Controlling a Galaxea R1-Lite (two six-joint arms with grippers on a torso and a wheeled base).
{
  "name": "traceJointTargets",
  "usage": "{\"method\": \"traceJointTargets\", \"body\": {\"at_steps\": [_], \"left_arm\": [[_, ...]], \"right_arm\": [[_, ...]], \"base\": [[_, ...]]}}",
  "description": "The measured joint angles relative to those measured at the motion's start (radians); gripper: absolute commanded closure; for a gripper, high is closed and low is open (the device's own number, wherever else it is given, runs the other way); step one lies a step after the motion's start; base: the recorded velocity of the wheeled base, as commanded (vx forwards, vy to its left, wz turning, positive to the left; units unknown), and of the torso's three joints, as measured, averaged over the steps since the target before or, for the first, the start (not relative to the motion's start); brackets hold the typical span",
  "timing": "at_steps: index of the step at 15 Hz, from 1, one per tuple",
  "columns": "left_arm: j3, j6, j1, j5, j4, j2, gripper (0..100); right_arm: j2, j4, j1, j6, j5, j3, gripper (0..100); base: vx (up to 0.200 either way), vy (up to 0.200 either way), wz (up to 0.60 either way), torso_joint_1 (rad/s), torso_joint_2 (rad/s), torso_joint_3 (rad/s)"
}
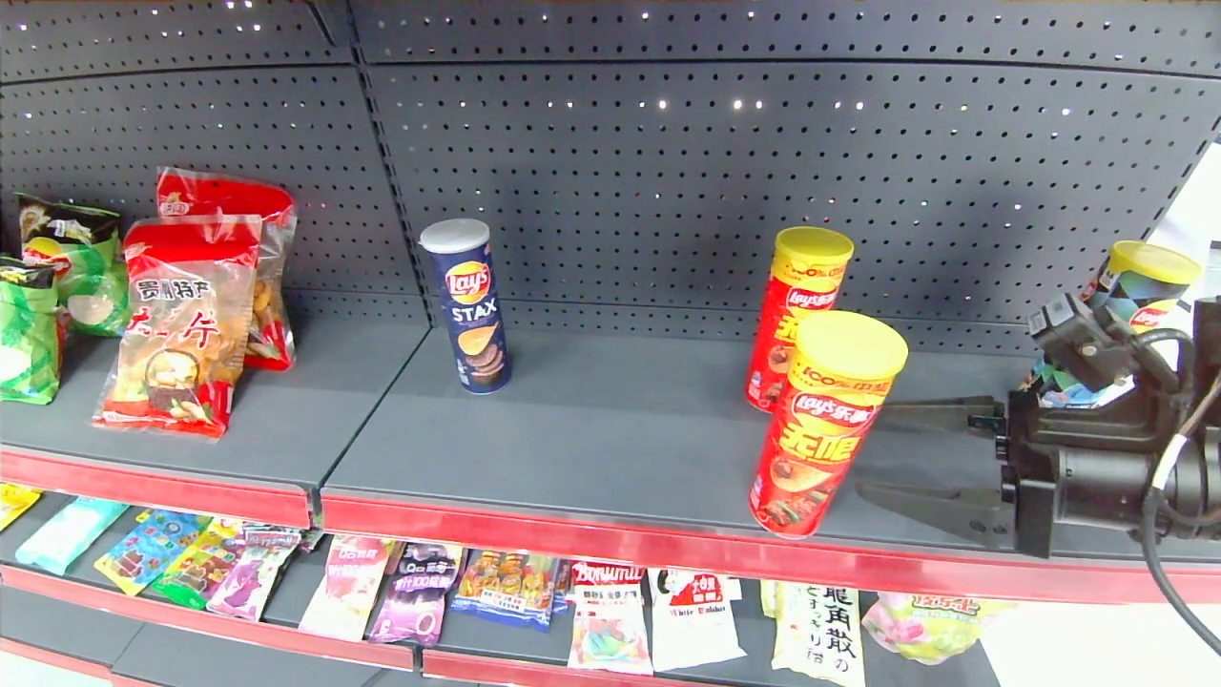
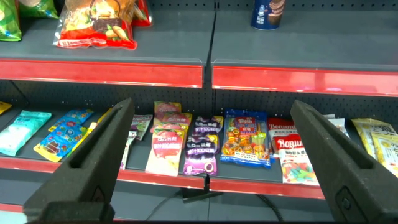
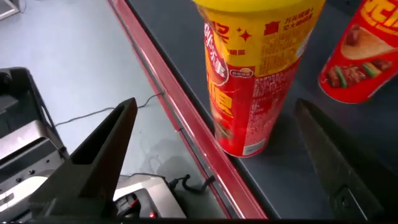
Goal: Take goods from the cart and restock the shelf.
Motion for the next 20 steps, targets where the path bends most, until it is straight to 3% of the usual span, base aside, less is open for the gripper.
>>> {"method": "traceJointTargets", "body": {"at_steps": [4, 9, 16, 20], "left_arm": [[0.0, 0.0, 0.0, 0.0, 0.0, 0.0, 0], [0.0, 0.0, 0.0, 0.0, 0.0, 0.0, 0], [0.0, 0.0, 0.001, 0.0, 0.0, 0.0, 0], [0.0, 0.0, 0.0, 0.0, 0.0, 0.0, 0]], "right_arm": [[-0.032, 0.007, -0.02, 0.024, -0.099, 0.023, 0], [-0.064, 0.212, -0.019, 0.028, -0.23, 0.042, 0], [0.008, 0.22, 0.003, 0.031, -0.449, 0.037, 0], [0.068, 0.211, 0.034, 0.035, -0.48, 0.026, 0]], "base": [[0.0, 0.0, 0.0, 0.0, 0.0, 0.0], [0.0, 0.0, 0.0, 0.0, 0.0, 0.0], [0.0, 0.0, 0.0, 0.0, 0.0, 0.0], [0.0, 0.0, 0.0, 0.0, 0.0, 0.0]]}}
